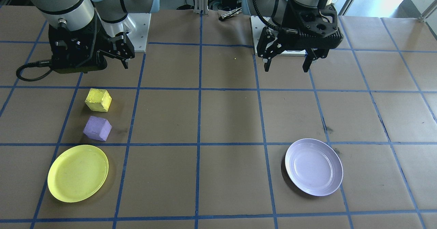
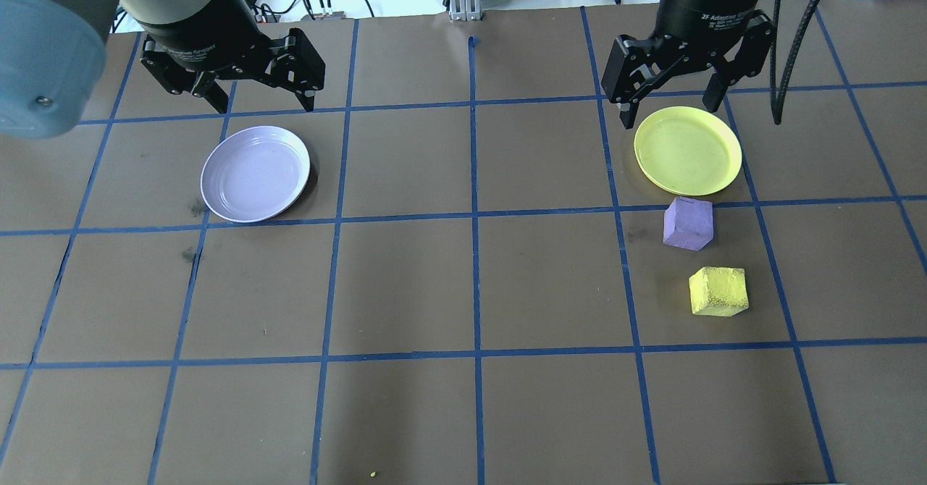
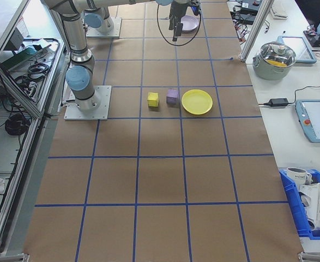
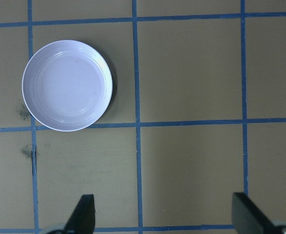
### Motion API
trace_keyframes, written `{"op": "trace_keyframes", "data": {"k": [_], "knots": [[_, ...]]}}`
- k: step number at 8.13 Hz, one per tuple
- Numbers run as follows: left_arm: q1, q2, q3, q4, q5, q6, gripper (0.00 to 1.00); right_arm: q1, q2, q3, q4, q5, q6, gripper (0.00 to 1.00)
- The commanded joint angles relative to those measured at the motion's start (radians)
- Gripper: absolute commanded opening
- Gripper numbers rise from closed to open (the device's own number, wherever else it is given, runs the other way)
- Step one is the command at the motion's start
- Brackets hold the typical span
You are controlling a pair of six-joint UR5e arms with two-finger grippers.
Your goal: Sort blocks by color into plates
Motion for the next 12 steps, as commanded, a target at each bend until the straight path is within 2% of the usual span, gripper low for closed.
{"op": "trace_keyframes", "data": {"k": [1, 7, 8, 9, 11, 12], "knots": [[0.0, 0.001, -0.004, 0.0, 0.003, 0.0, 1.0, 0.0, -0.002, 0.006, -0.001, 0.0, 0.0, 1.0], [0.001, -0.02, -0.012, 0.023, -0.003, 0.0, 1.0, -0.008, -0.001, 0.02, 0.005, -0.002, -0.005, 1.0], [0.001, -0.02, -0.012, 0.028, 0.0, 0.001, 1.0, -0.011, -0.011, 0.046, 0.024, -0.022, -0.009, 1.0], [0.0, -0.019, -0.012, 0.028, 0.0, 0.001, 1.0, -0.021, -0.014, 0.08, 0.022, -0.072, -0.008, 1.0], [0.001, -0.02, -0.012, 0.028, 0.0, 0.001, 1.0, -0.107, -0.034, 0.164, 0.008, -0.085, -0.005, 1.0], [0.001, -0.025, -0.013, 0.028, -0.002, 0.001, 1.0, -0.17, -0.048, 0.24, -0.004, -0.085, -0.009, 1.0]]}}
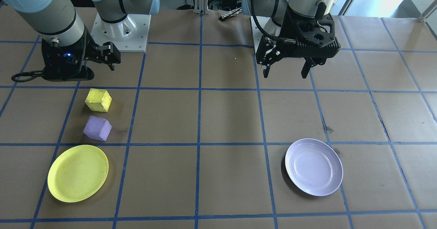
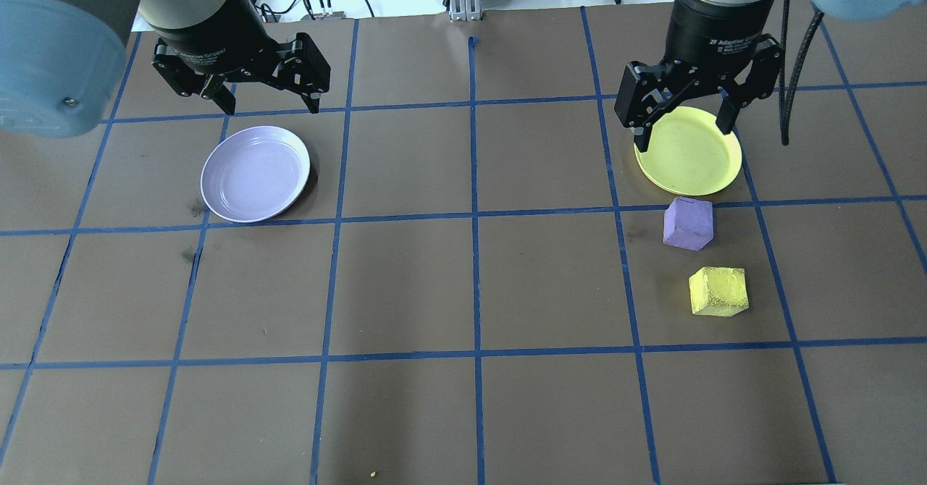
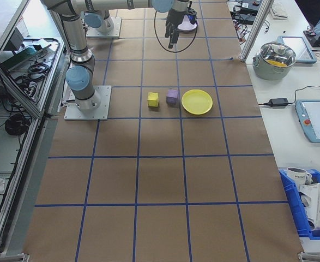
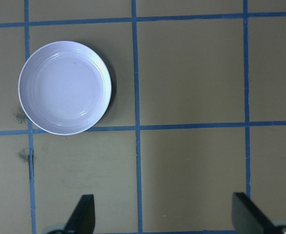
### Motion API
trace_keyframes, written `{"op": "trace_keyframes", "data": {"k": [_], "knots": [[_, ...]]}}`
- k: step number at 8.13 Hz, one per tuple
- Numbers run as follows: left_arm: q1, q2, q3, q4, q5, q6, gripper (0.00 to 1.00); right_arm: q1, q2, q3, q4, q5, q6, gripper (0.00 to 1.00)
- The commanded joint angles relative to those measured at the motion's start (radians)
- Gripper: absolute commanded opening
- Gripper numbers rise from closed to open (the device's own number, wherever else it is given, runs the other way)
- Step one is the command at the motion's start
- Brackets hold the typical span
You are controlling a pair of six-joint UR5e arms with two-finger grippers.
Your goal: Sort blocks by color into plates
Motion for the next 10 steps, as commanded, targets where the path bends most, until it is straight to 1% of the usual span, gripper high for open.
{"op": "trace_keyframes", "data": {"k": [1, 2, 3, 4, 5, 6, 7, 8, 9, 10], "knots": [[0.0, -0.007, -0.001, 0.002, -0.003, 0.0, 1.0, -0.145, -0.047, 0.205, -0.097, -0.01, -0.015, 1.0], [0.0, -0.014, -0.001, 0.002, -0.005, 0.002, 1.0, -0.18, -0.062, 0.332, -0.203, -0.01, -0.018, 1.0], [0.0, -0.023, 0.0, 0.003, -0.005, 0.002, 1.0, -0.197, -0.061, 0.455, -0.363, -0.028, -0.03, 1.0], [0.0, -0.026, 0.002, 0.014, -0.003, 0.0, 1.0, -0.225, -0.047, 0.571, -0.499, -0.026, -0.029, 1.0], [0.0, -0.025, 0.0, 0.017, -0.002, 0.0, 1.0, -0.24, -0.041, 0.654, -0.573, -0.026, -0.029, 1.0], [0.0, -0.025, 0.0, 0.017, -0.002, 0.0, 1.0, -0.241, -0.026, 0.663, -0.589, -0.02, -0.026, 1.0], [0.0, -0.025, 0.0, 0.017, -0.002, 0.0, 1.0, -0.241, 0.021, 0.663, -0.609, -0.025, -0.024, 1.0], [0.0, -0.026, 0.0, 0.017, -0.002, 0.0, 1.0, -0.242, 0.054, 0.666, -0.645, -0.022, -0.015, 1.0], [0.0, -0.026, 0.0, 0.017, -0.002, 0.0, 1.0, -0.242, 0.065, 0.665, -0.656, -0.014, -0.013, 0.93], [0.0, -0.025, 0.0, 0.017, -0.002, 0.0, 1.0, -0.242, 0.065, 0.665, -0.67, -0.014, -0.013, 0.73]]}}
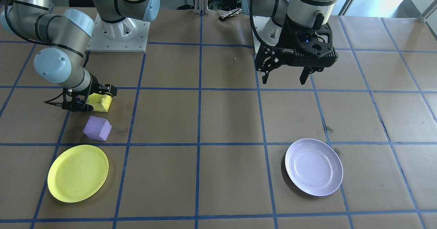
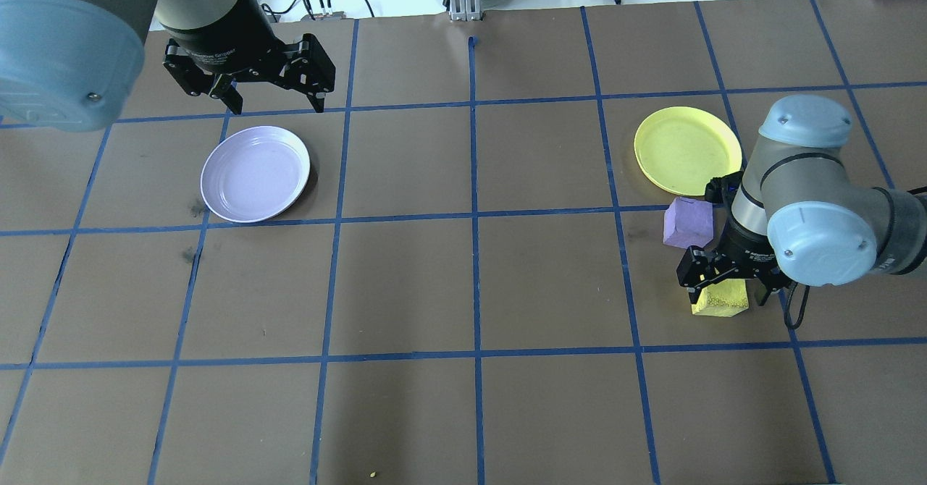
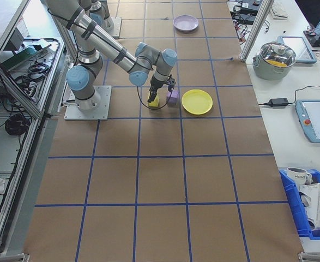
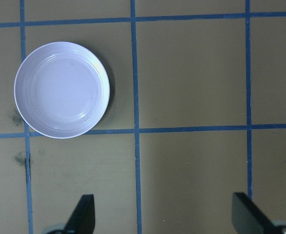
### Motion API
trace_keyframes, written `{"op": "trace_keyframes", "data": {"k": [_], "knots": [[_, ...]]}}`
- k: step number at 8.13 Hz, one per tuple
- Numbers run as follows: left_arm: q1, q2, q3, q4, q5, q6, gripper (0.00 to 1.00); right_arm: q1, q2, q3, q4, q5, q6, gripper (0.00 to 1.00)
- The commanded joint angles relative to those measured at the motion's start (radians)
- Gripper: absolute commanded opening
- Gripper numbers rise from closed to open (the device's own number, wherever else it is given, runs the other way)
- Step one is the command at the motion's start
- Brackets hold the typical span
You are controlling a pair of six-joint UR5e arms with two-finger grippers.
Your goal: Sort blocks by color into plates
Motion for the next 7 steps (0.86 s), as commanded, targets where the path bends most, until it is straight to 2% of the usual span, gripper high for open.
{"op": "trace_keyframes", "data": {"k": [1, 2, 4, 6, 7], "knots": [[0.0, 0.001, 0.0, 0.0, 0.0, 0.0, 1.0, -0.001, 0.02, 0.0, -0.036, 0.002, -0.006, 0.52], [0.0, 0.001, 0.0, 0.0, 0.0, 0.0, 1.0, -0.001, 0.018, 0.0, -0.056, -0.006, -0.009, 0.37], [0.0, 0.001, 0.0, -0.001, 0.002, 0.0, 1.0, -0.002, 0.009, -0.045, -0.017, -0.024, -0.009, 0.35], [0.0, -0.001, 0.0, 0.0, 0.0, 0.0, 1.0, -0.001, 0.005, -0.192, 0.179, -0.027, -0.003, 0.36], [0.0, -0.001, 0.0, 0.0, 0.0, 0.0, 1.0, -0.001, 0.017, -0.26, 0.219, -0.026, -0.003, 0.38]]}}
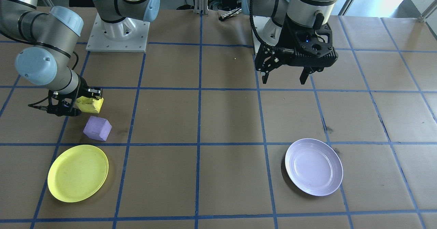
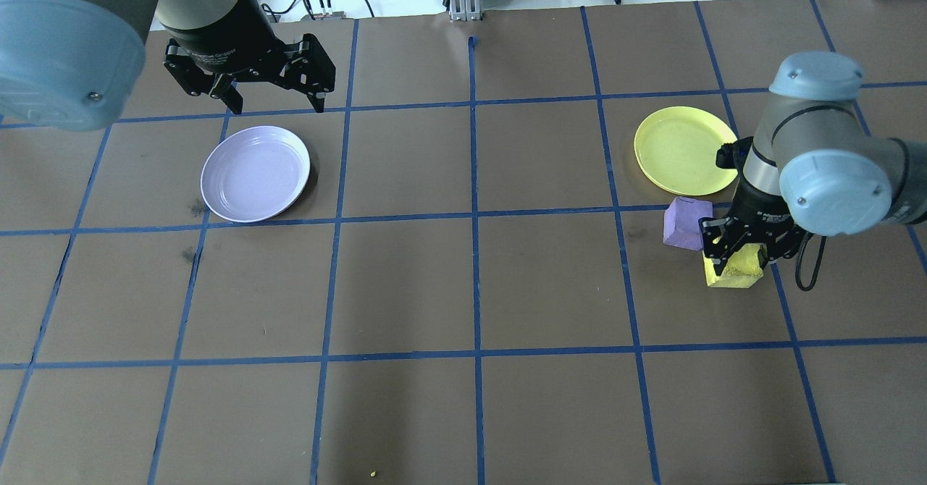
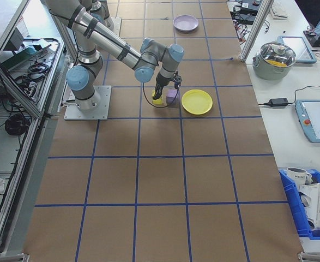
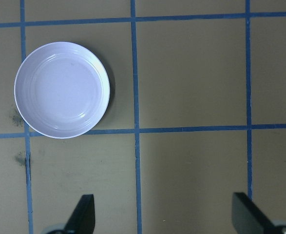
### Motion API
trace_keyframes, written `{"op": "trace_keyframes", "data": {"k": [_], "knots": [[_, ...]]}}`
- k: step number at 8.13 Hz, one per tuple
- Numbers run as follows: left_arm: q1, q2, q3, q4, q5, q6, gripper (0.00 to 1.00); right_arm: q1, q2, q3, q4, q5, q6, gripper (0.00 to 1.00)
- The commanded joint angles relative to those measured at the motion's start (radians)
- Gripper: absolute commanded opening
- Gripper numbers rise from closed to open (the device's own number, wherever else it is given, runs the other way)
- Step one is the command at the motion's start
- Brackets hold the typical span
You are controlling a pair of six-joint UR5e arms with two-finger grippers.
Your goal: Sort blocks by color into plates
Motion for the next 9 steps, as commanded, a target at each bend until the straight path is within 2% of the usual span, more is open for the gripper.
{"op": "trace_keyframes", "data": {"k": [1, 3, 6, 7, 9], "knots": [[0.0, -0.001, 0.0, -0.001, 0.001, 0.0, 1.0, 0.001, 0.042, -0.181, 0.114, 0.006, 0.004, 0.42], [0.0, -0.001, 0.0, 0.0, 0.0, 0.0, 1.0, 0.004, 0.117, -0.286, 0.131, 0.011, 0.004, 0.46], [0.0, -0.002, 0.0, 0.0, 0.0, 0.0, 1.0, 0.082, 0.331, -0.525, 0.136, 0.02, 0.008, 0.5], [0.0, -0.002, 0.0, 0.0, 0.0, 0.0, 1.0, 0.113, 0.379, -0.568, 0.125, 0.021, 0.01, 0.5], [0.0, -0.002, 0.0, 0.0, 0.0, 0.0, 1.0, 0.11, 0.431, -0.579, 0.053, 0.012, 0.005, 0.5]]}}
